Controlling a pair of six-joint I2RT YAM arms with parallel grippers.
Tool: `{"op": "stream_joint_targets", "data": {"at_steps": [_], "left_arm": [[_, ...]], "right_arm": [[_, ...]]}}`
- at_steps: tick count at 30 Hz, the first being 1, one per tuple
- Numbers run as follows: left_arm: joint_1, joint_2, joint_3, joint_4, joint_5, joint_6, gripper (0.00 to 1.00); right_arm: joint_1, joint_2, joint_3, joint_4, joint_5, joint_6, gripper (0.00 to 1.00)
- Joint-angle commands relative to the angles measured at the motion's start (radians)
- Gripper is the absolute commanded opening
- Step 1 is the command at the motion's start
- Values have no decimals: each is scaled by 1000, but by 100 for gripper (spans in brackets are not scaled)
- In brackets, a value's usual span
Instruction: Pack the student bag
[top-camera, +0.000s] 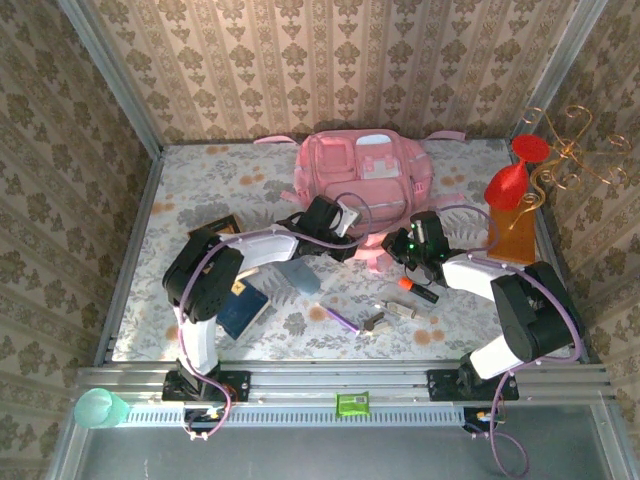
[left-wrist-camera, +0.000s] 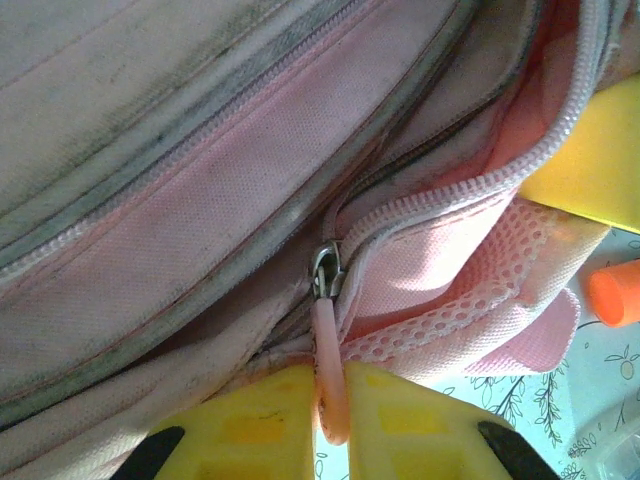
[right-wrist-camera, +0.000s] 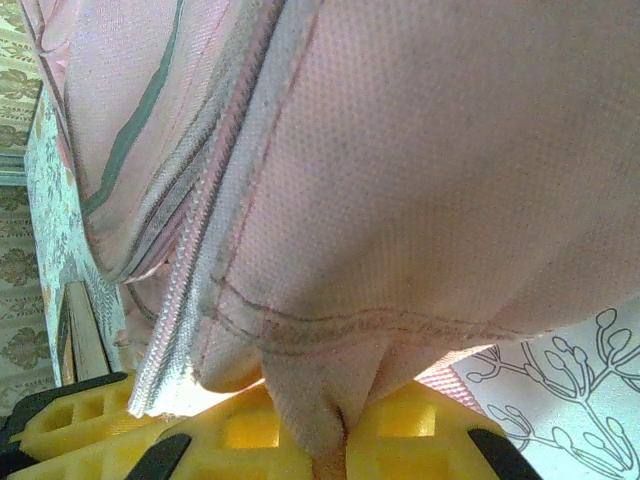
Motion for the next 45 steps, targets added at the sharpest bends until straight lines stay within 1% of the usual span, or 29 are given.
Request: {"op": "stream_joint_targets", "data": {"at_steps": [1,6,9,11,15,20,22,26,32,34,36,38,40,45], "left_arm": [[-3,44,13,-50,31,-6,15],[-2,55,23,-57,31,-4,16],[-2,53,24,-59,28,-2,9],[1,45,20,-59,23,1,0],[10,6,-10,-62,-14,16,0],[23,-54,-50,-116,-175,73,0],[40,-73,-68,-124,-216,76,0],[82,-82,-95,-137,-247,92,0],[97,-86,-108,-156,-287,108,0],[102,-94,-116,-159,-260,115,0],[107,-128,-148,-110,-139,109,0],[110,-175,-178,-32,29,67,0],[99,-204,-171,7,118,33,0],[48,-219,-64,-53,146,54,0]], "right_arm": [[16,-52,37,59,-24,-8,0],[16,-52,38,55,-24,-10,0],[16,-52,39,47,-17,-19,0],[13,-55,41,25,-4,-39,0],[-10,-85,37,-52,45,-105,0],[-69,-111,30,-170,100,-205,0],[-97,-152,26,-198,111,-235,0],[-144,-172,12,-208,107,-264,0],[-173,-155,46,-206,71,-323,0],[-189,-136,67,-225,65,-335,0],[-190,-125,83,-240,73,-340,0],[-186,-82,77,-209,46,-319,0],[-170,-57,62,-171,33,-295,0],[-107,-10,40,-117,52,-263,0]]}}
